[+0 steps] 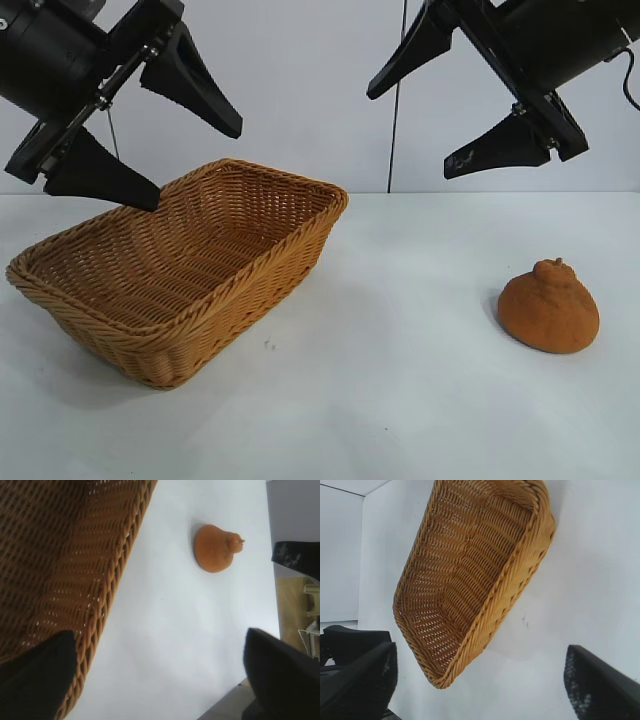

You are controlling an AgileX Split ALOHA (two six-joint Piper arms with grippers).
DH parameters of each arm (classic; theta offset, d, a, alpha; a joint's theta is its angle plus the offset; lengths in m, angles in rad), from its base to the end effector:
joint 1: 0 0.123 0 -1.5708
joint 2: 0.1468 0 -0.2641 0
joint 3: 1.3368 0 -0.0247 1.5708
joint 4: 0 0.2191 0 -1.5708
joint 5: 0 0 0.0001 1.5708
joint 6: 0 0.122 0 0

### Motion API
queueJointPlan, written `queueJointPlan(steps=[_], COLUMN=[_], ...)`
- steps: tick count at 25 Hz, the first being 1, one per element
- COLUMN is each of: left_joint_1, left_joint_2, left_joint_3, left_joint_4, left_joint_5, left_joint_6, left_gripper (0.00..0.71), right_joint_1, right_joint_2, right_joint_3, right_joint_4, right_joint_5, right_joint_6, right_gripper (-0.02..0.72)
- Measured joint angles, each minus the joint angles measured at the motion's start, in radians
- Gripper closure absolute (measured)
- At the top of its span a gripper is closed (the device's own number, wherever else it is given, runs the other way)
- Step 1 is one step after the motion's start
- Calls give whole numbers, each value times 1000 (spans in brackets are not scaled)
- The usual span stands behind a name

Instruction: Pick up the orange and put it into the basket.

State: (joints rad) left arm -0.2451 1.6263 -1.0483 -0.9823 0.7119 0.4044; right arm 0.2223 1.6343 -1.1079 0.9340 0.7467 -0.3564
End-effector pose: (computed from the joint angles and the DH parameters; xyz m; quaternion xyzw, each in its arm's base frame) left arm 0.2929 -0.1417 0.2177 -0.0027 0.9156 -0.3543 0.1902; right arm 0.3013 0.1365 0.2278 0.0047 0.9159 0.3511 0.1947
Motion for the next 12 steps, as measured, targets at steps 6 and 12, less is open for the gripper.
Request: queueJointPlan(steps=[6, 12], left_joint_1=[6, 85], left_joint_2=[0, 0], left_joint_3=[0, 0], left_joint_4=[-14, 74], left_joint_5=[-5, 72], left_joint_6=[-24, -146], left_gripper=[67, 67], right_joint_1=[0, 0], right_joint_2=[0, 0], right_joint_3=[0, 0], right_joint_4=[0, 0], right_joint_5=[0, 0], right_joint_6=[0, 0], right_gripper=[84, 84])
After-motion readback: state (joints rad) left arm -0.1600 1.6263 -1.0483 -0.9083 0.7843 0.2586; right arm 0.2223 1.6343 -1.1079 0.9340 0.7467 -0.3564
